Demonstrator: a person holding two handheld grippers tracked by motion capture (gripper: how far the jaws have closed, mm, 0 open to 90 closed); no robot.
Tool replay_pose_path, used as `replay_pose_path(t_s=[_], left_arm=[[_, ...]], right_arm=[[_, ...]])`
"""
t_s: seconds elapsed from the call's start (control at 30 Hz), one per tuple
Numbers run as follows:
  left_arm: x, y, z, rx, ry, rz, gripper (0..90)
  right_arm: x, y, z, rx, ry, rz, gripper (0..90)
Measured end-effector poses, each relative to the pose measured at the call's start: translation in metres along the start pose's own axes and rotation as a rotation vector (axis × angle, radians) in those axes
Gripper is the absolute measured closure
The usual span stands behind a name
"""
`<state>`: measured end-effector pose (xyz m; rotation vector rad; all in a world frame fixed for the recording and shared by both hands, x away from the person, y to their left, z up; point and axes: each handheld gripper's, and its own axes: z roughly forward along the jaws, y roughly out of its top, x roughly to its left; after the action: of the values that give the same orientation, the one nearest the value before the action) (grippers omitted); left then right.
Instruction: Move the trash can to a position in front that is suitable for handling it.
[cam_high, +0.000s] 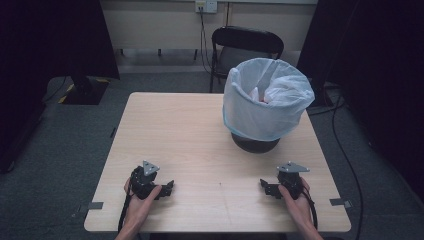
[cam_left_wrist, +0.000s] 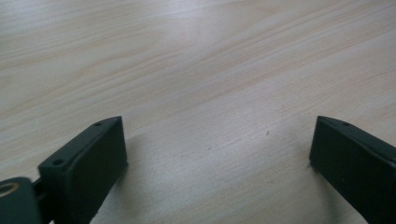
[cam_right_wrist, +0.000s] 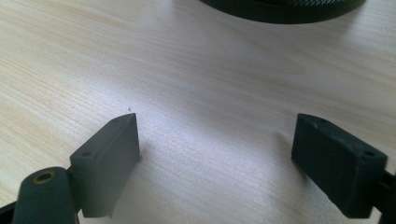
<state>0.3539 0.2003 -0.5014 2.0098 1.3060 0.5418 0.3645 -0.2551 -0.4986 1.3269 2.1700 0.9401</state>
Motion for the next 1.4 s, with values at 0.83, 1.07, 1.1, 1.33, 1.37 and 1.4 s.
replay_pose_path(t_s=[0.83, 1.07, 1.1, 1.33, 1.37, 1.4], left_arm=[[-0.028, 0.076, -0.005, -0.157, -0.187, -0.003, 16.3], [-0.04, 0.136, 0.033, -0.201, -0.239, -0.001, 17.4], [-0.041, 0.143, 0.039, -0.203, -0.242, -0.006, 17.6], [-0.054, 0.187, 0.073, -0.224, -0.247, -0.013, 18.3], [-0.056, 0.193, 0.076, -0.221, -0.249, -0.009, 18.3], [-0.056, 0.193, 0.076, -0.221, -0.249, -0.009, 18.5]], right_arm=[[-0.031, 0.06, -0.026, -0.146, 0.113, 0.036, 15.8], [-0.056, 0.082, -0.024, -0.141, 0.045, 0.077, 25.2], [-0.061, 0.083, -0.023, -0.141, 0.038, 0.087, 25.3], [-0.1, 0.093, -0.022, -0.133, -0.06, 0.14, 28.6], [-0.105, 0.095, -0.022, -0.132, -0.078, 0.14, 29.1], [-0.111, 0.097, -0.021, -0.127, -0.094, 0.144, 29.5]])
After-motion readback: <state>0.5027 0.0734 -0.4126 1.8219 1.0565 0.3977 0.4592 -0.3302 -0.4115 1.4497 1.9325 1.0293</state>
